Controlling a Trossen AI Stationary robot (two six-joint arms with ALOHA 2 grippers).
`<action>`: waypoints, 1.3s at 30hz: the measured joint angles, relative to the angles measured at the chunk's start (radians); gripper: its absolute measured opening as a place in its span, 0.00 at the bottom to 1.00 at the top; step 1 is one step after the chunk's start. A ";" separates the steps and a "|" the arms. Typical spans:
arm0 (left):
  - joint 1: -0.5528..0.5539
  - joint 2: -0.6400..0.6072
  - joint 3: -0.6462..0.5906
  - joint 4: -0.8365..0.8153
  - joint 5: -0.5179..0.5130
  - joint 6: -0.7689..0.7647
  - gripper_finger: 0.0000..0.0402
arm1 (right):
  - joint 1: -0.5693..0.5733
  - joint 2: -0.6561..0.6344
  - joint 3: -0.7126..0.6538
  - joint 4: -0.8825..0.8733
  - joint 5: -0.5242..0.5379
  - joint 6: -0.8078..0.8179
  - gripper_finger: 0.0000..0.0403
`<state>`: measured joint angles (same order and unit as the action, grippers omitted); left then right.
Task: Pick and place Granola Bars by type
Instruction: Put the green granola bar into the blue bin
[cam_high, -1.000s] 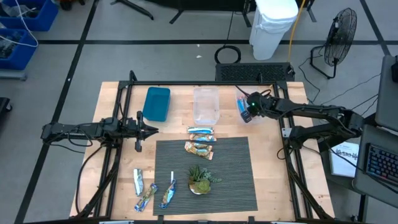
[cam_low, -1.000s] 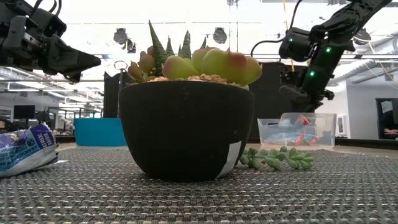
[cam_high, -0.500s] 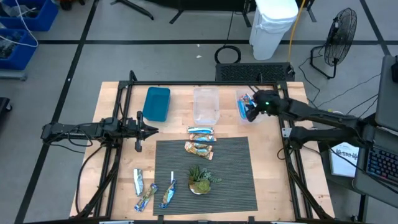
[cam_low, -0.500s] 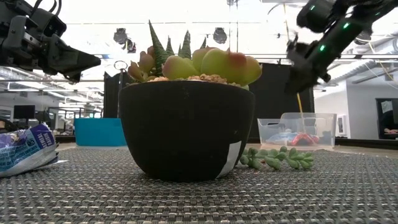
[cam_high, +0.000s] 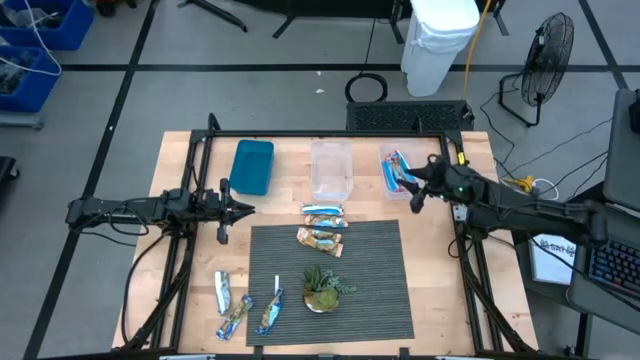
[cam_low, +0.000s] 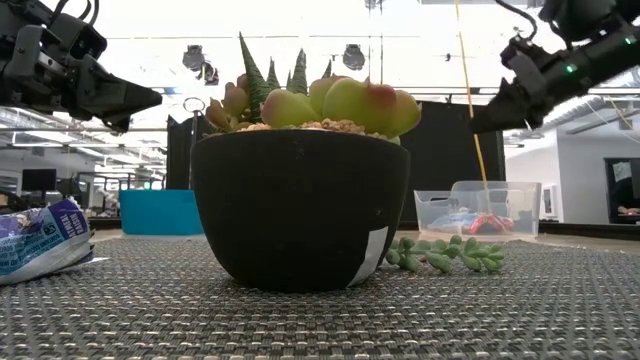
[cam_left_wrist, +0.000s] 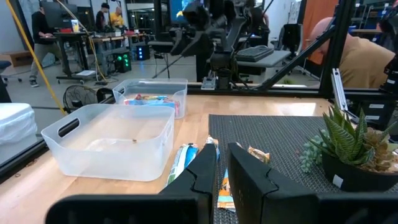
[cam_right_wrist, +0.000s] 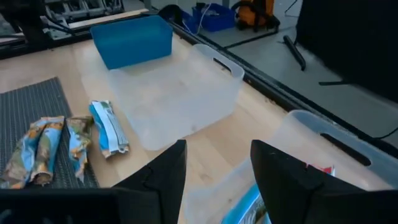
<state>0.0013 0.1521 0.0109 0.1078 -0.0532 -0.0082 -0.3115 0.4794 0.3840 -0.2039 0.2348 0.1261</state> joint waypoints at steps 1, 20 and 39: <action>0.000 0.000 0.000 0.000 0.000 0.000 0.12 | 0.000 -0.020 -0.025 0.013 0.000 0.000 0.42; 0.000 0.000 0.000 0.000 0.000 0.000 0.12 | 0.000 -0.278 -0.254 0.185 -0.106 -0.083 0.42; 0.000 0.000 0.000 0.000 0.000 0.000 0.12 | 0.002 -0.374 -0.365 0.304 -0.158 -0.103 0.42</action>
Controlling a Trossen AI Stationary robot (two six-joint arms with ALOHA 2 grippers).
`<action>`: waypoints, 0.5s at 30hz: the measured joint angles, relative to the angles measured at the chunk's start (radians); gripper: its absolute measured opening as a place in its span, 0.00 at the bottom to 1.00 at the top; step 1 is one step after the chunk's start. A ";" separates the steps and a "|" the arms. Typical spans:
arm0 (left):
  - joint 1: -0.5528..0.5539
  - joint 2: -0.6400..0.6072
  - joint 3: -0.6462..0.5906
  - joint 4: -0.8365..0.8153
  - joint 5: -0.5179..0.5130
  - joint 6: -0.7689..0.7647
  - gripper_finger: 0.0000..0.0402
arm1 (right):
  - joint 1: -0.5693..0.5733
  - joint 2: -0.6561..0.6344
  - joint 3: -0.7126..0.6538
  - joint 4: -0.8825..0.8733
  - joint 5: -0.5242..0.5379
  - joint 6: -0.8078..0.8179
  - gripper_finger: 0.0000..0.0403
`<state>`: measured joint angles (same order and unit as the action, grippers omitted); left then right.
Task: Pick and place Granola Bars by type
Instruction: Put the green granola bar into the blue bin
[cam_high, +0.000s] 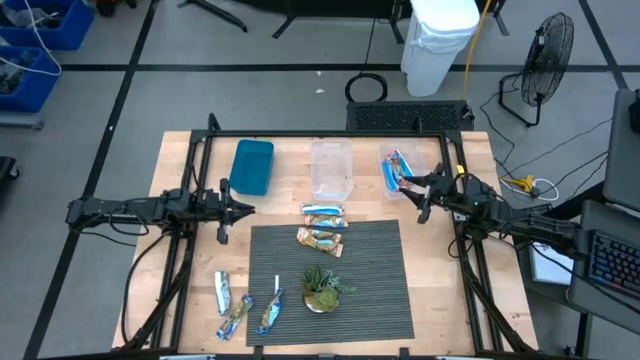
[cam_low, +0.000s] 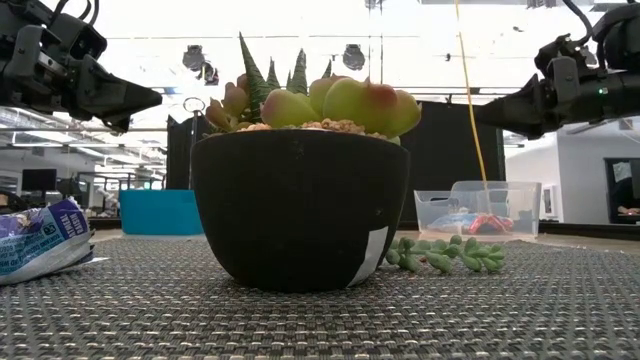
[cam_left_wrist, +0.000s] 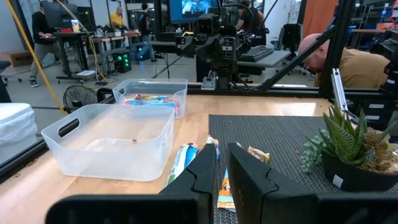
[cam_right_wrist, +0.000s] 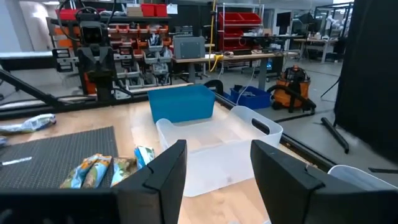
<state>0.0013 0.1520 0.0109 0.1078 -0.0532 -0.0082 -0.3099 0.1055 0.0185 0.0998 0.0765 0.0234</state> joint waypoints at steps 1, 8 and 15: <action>0.000 0.000 0.000 0.000 0.000 0.000 0.12 | 0.000 0.000 0.000 0.000 0.000 0.000 0.42; 0.000 0.000 0.000 0.002 0.000 0.000 0.12 | 0.000 0.000 -0.002 0.000 0.000 -0.008 0.42; -0.002 0.000 0.000 0.128 0.008 -0.110 0.12 | 0.000 0.000 -0.003 0.000 0.000 -0.009 0.42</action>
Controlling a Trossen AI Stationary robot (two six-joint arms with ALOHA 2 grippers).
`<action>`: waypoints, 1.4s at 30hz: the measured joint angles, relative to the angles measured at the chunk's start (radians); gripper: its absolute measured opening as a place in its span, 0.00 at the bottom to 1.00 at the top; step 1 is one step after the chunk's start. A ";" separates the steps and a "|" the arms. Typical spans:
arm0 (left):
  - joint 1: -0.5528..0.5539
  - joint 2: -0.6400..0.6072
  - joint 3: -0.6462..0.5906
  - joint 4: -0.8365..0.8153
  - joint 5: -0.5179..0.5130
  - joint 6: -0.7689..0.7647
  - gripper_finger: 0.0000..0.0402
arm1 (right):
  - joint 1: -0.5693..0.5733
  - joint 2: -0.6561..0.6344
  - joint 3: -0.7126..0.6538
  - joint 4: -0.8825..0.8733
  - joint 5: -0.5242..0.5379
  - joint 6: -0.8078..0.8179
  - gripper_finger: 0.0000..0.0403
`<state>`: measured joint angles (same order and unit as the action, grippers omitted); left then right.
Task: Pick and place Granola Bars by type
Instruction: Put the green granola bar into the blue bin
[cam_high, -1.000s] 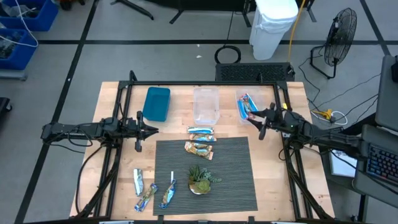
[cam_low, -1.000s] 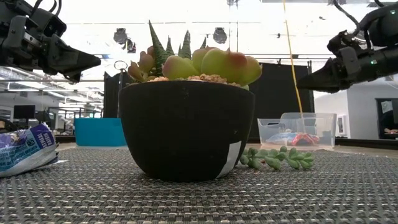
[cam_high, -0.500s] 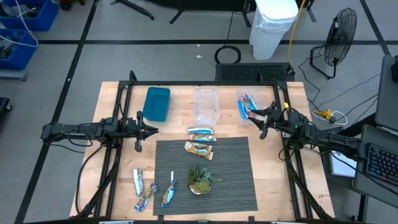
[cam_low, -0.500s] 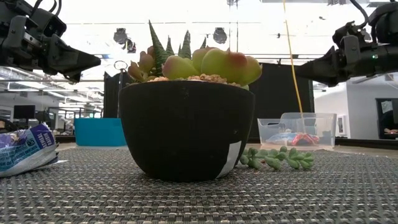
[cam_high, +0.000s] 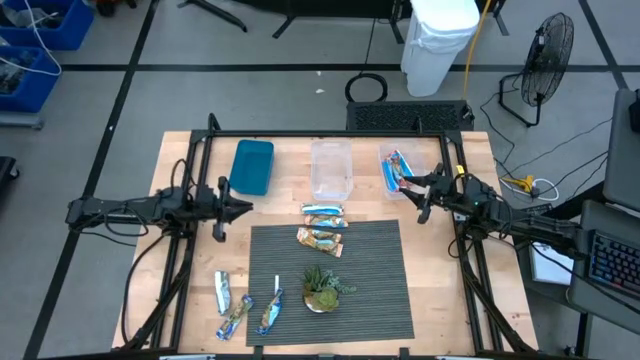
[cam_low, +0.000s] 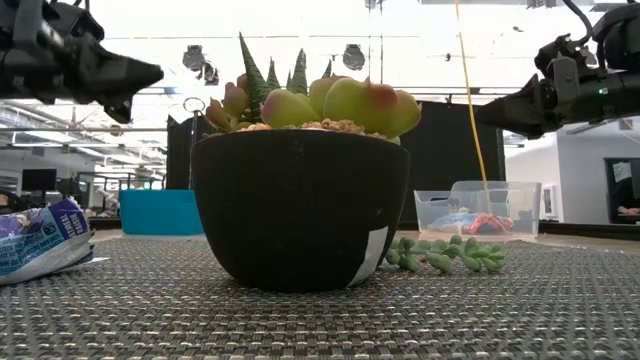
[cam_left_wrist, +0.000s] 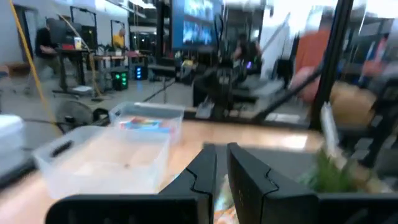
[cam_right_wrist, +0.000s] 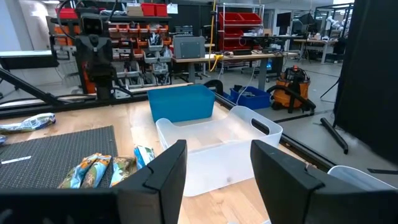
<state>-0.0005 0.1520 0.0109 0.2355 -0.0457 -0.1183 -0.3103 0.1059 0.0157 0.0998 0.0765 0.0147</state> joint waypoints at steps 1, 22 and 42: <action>-0.001 0.000 0.000 0.011 0.001 -0.058 0.12 | 0.000 0.000 0.000 0.000 0.000 0.000 0.42; -0.020 0.138 0.000 -0.004 0.089 -0.632 0.12 | 0.000 0.000 -0.001 0.000 0.000 0.000 0.42; -0.587 1.017 0.527 -0.625 0.167 -1.764 0.04 | 0.000 0.000 -0.001 0.001 0.000 0.000 0.42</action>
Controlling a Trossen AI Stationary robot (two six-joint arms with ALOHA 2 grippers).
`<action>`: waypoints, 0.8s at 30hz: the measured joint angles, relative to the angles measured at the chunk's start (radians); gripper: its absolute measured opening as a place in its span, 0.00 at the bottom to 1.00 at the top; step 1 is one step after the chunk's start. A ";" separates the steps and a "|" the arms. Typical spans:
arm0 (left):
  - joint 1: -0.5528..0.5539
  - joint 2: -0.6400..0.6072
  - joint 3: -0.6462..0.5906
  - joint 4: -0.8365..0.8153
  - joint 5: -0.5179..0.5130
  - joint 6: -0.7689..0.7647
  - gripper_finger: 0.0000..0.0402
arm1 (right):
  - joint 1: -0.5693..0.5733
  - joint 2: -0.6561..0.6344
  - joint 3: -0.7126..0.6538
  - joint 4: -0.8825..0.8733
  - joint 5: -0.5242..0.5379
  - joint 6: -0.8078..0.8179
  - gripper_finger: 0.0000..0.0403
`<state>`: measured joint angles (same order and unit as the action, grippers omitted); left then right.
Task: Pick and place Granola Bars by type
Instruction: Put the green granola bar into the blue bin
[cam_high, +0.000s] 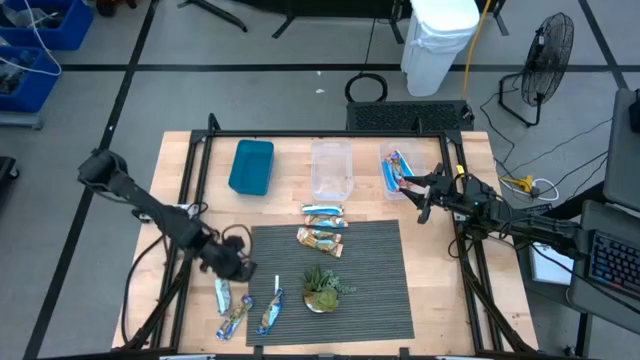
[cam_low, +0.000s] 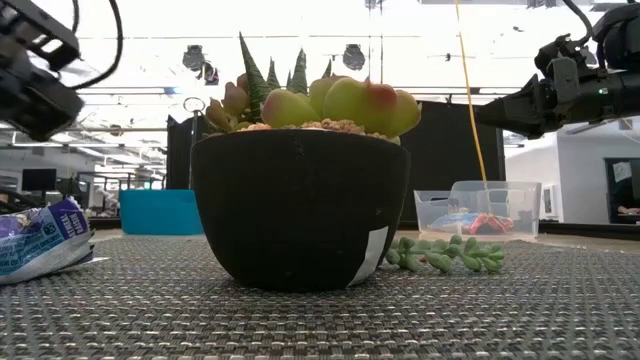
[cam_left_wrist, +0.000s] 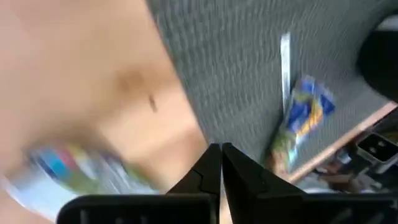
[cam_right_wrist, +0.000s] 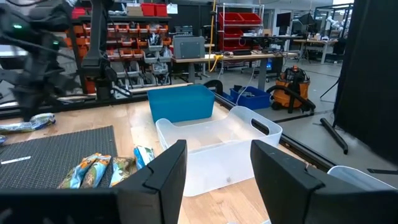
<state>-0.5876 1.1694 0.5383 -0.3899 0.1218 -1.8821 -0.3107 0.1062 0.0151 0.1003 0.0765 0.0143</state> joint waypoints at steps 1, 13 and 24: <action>-0.012 0.027 0.025 -0.020 0.018 -0.040 0.04 | 0.000 0.000 0.000 0.000 0.000 0.000 0.42; -0.079 0.198 0.244 -0.450 0.075 -0.209 0.14 | 0.000 0.000 0.000 0.000 0.000 0.000 0.42; -0.121 0.292 0.245 -0.440 0.096 -0.291 0.38 | 0.000 0.000 0.000 0.000 0.000 0.000 0.42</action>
<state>-0.7086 1.4616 0.7837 -0.8294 0.2174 -2.1733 -0.3107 0.1062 0.0151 0.1001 0.0769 0.0143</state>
